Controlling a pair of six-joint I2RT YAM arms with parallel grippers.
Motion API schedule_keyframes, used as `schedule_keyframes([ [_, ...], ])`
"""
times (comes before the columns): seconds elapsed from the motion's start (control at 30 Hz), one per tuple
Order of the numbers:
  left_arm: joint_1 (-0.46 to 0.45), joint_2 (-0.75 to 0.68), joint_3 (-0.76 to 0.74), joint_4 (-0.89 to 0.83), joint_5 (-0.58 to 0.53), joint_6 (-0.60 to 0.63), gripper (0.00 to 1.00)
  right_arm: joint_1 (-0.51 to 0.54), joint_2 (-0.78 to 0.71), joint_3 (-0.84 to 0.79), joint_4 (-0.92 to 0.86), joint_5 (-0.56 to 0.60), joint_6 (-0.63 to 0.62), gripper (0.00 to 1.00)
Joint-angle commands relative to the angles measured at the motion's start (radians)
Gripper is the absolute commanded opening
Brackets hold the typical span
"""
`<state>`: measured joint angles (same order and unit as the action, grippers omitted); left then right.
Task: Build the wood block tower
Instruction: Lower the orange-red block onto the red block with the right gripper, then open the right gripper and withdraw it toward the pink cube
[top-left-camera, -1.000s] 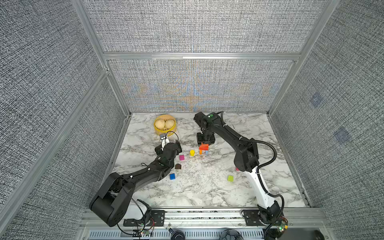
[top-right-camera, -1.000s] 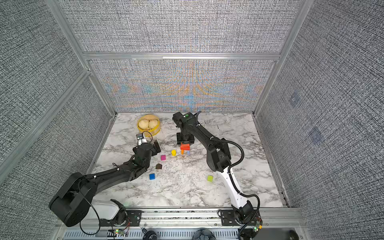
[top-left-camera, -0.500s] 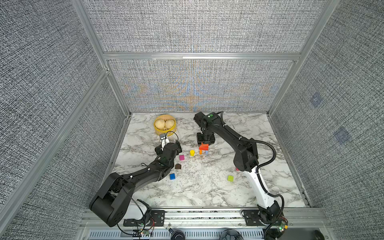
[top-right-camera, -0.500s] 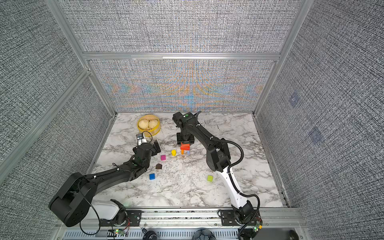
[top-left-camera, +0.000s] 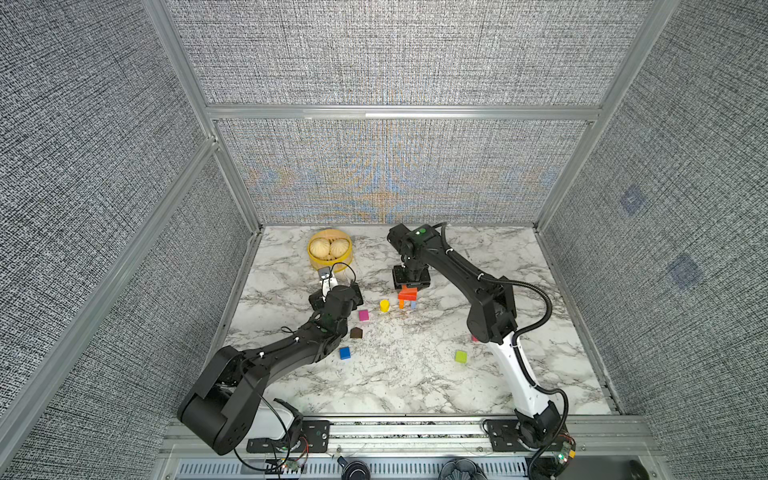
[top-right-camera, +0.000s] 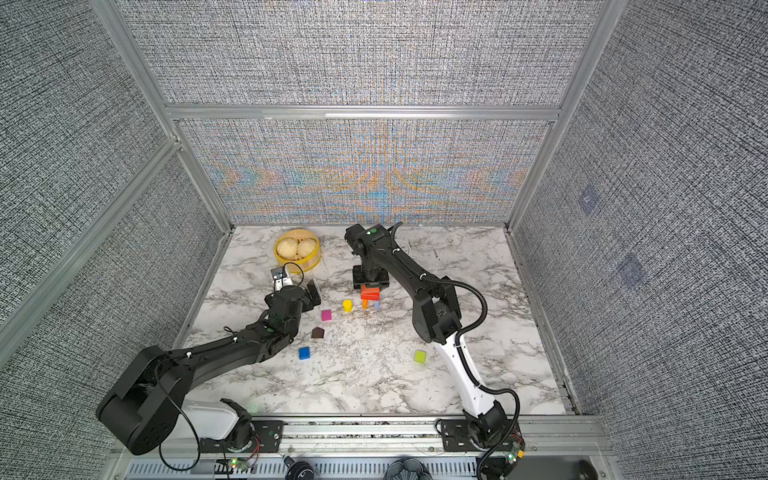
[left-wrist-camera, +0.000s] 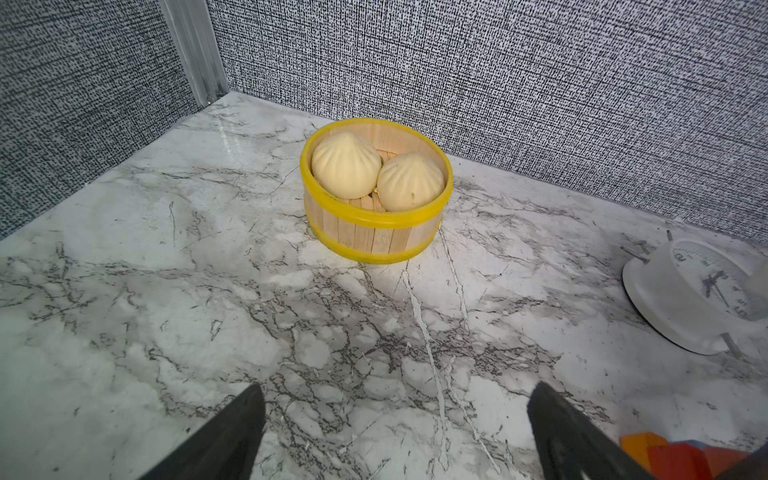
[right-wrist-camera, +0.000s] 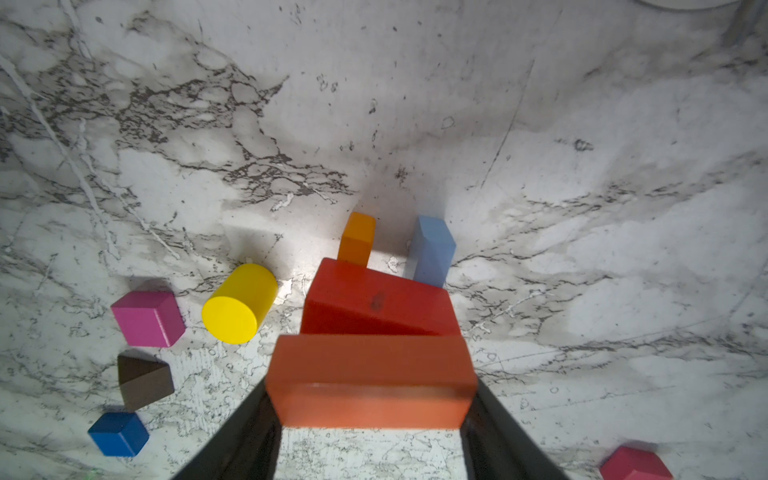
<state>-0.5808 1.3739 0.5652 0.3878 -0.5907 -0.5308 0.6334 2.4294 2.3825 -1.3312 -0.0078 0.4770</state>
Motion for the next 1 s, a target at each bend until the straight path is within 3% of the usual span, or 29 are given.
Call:
schedule_keyframes([
  [0.0,0.002,-0.003,0.002,0.011,0.014,-0.003,0.99,0.002,0.008,0.006,-0.015,0.006,-0.006,0.65],
  [0.53,0.006,-0.003,0.004,0.008,0.023,0.003,0.99,0.001,-0.007,0.006,-0.013,0.026,-0.022,0.75],
  [0.6,0.007,-0.003,0.01,-0.007,0.025,0.008,0.99,0.004,-0.024,-0.001,-0.002,0.027,-0.038,0.82],
  [0.7,0.013,-0.001,0.051,-0.111,0.012,-0.027,0.99,0.016,-0.075,-0.042,0.029,0.054,-0.074,0.99],
  [0.97,0.02,-0.072,0.126,-0.331,0.08,-0.042,0.99,0.029,-0.358,-0.341,0.198,0.084,-0.135,0.99],
])
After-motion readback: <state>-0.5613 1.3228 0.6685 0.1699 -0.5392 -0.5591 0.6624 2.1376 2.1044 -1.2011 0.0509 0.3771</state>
